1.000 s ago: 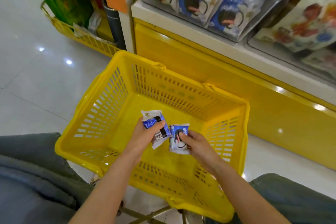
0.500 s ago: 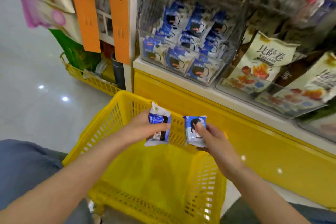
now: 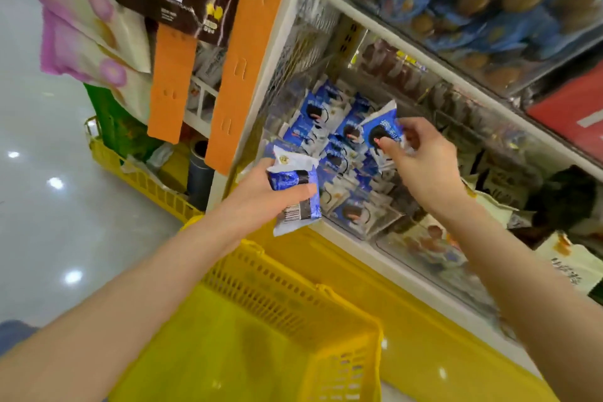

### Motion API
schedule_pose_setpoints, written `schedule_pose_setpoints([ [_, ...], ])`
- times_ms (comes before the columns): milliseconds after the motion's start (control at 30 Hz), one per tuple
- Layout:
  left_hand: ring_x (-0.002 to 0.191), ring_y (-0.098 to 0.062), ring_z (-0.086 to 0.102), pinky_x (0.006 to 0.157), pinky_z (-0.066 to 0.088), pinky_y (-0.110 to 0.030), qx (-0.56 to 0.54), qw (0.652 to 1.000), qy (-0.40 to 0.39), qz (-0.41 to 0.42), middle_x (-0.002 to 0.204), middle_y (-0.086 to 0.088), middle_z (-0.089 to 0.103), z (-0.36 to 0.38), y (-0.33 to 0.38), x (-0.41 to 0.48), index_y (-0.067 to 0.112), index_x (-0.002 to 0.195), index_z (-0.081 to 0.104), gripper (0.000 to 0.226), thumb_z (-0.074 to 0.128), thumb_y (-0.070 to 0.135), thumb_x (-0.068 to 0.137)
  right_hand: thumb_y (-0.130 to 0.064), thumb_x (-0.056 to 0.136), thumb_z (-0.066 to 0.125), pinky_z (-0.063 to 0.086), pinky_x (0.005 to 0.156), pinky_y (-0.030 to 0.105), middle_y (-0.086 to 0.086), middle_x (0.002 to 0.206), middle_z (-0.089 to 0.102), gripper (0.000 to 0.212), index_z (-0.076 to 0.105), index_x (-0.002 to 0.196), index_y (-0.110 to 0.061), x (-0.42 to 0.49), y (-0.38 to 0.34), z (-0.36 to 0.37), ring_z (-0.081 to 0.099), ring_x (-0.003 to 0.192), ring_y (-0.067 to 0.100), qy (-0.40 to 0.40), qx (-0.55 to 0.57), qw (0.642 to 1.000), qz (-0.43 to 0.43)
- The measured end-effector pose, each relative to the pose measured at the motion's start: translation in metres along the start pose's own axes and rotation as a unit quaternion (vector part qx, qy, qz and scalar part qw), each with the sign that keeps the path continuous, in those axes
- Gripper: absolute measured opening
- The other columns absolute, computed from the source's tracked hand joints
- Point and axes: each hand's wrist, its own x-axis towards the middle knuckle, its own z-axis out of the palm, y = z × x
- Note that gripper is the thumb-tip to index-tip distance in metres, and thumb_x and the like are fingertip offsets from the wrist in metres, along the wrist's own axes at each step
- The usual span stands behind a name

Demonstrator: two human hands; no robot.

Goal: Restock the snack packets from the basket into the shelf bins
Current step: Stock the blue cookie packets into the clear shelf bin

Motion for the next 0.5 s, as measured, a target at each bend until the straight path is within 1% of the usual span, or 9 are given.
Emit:
schedule_pose_setpoints([
  [33, 0.08, 0.0, 0.067, 0.059, 0.05, -0.015, -0.012, 1.0, 0.007, 0.004, 0.099, 0.011, 0.068, -0.002, 0.001, 0.004, 0.033, 0.104, 0.052, 0.033, 0.072, 0.03, 0.078, -0.031, 0.088, 0.062, 0.039, 0.078, 0.013, 0.003, 0.115, 0.06, 0.04, 0.054, 0.124, -0.014, 0.017, 0.002, 0.002, 0.055, 0.104, 0.017, -0.007, -0.045, 0.999, 0.003],
  [67, 0.076, 0.003, 0.067, 0.055, 0.049, -0.012, -0.026, 1.0, 0.013, 0.011, 0.096, 0.013, 0.068, -0.005, 0.003, 0.007, 0.037, 0.098, 0.051, 0.03, 0.072, 0.03, 0.078, -0.03, 0.089, 0.062, 0.041, 0.084, 0.024, 0.008, 0.119, 0.06, 0.041, 0.054, 0.125, -0.012, 0.032, 0.005, 0.005, 0.056, 0.108, 0.023, -0.021, -0.101, 0.995, 0.005],
  [100, 0.071, 0.006, 0.066, 0.051, 0.047, -0.01, -0.042, 0.999, 0.017, 0.018, 0.092, 0.015, 0.067, -0.008, 0.005, 0.01, 0.037, 0.094, 0.051, 0.029, 0.073, 0.028, 0.077, -0.03, 0.09, 0.061, 0.043, 0.085, 0.03, 0.013, 0.12, 0.06, 0.041, 0.054, 0.125, -0.01, 0.047, 0.01, 0.007, 0.056, 0.108, 0.028, -0.044, -0.163, 0.986, 0.008],
  [167, 0.067, 0.008, 0.065, 0.048, 0.046, -0.008, -0.072, 0.997, 0.024, 0.023, 0.09, 0.016, 0.067, -0.013, 0.008, 0.017, 0.034, 0.098, 0.052, 0.03, 0.073, 0.026, 0.077, -0.029, 0.091, 0.059, 0.046, 0.084, 0.038, 0.018, 0.117, 0.061, 0.041, 0.053, 0.125, -0.007, 0.07, 0.018, 0.012, 0.057, 0.106, 0.035, -0.096, -0.272, 0.957, 0.029],
  [233, 0.069, 0.006, 0.065, 0.049, 0.047, -0.009, -0.086, 0.996, 0.028, 0.022, 0.096, 0.012, 0.067, -0.018, 0.013, 0.021, 0.027, 0.109, 0.054, 0.037, 0.072, 0.026, 0.077, -0.029, 0.092, 0.057, 0.046, 0.085, 0.039, 0.019, 0.12, 0.058, 0.041, 0.051, 0.125, -0.006, 0.086, 0.025, 0.017, 0.055, 0.108, 0.036, -0.14, -0.35, 0.925, 0.042],
  [300, 0.069, 0.006, 0.065, 0.049, 0.047, -0.01, -0.095, 0.995, 0.029, 0.024, 0.098, 0.01, 0.067, -0.02, 0.017, 0.026, 0.024, 0.114, 0.053, 0.041, 0.072, 0.026, 0.078, -0.025, 0.09, 0.06, 0.047, 0.092, 0.04, 0.018, 0.126, 0.053, 0.046, 0.046, 0.13, -0.005, 0.096, 0.033, 0.023, 0.052, 0.113, 0.035, -0.167, -0.379, 0.909, 0.041],
  [367, 0.068, 0.005, 0.066, 0.049, 0.047, -0.01, -0.106, 0.994, 0.032, 0.022, 0.096, 0.011, 0.068, -0.021, 0.017, 0.03, 0.025, 0.114, 0.053, 0.042, 0.072, 0.026, 0.077, -0.019, 0.088, 0.063, 0.046, 0.096, 0.044, 0.018, 0.128, 0.052, 0.051, 0.042, 0.132, -0.003, 0.103, 0.04, 0.03, 0.052, 0.115, 0.034, -0.186, -0.382, 0.904, 0.051],
  [433, 0.069, 0.005, 0.066, 0.049, 0.047, -0.011, -0.111, 0.993, 0.029, 0.014, 0.095, 0.012, 0.068, -0.019, 0.016, 0.033, 0.026, 0.114, 0.054, 0.042, 0.073, 0.027, 0.076, -0.013, 0.086, 0.065, 0.046, 0.096, 0.045, 0.019, 0.126, 0.051, 0.05, 0.043, 0.13, -0.001, 0.108, 0.046, 0.036, 0.052, 0.114, 0.034, -0.187, -0.378, 0.904, 0.066],
  [500, 0.068, 0.005, 0.066, 0.048, 0.046, -0.01, -0.114, 0.993, 0.022, 0.008, 0.094, 0.012, 0.069, -0.018, 0.015, 0.036, 0.025, 0.114, 0.054, 0.043, 0.073, 0.027, 0.076, -0.011, 0.085, 0.066, 0.043, 0.097, 0.043, 0.022, 0.126, 0.051, 0.048, 0.046, 0.127, 0.002, 0.112, 0.049, 0.041, 0.05, 0.114, 0.035, -0.181, -0.356, 0.914, 0.066],
])
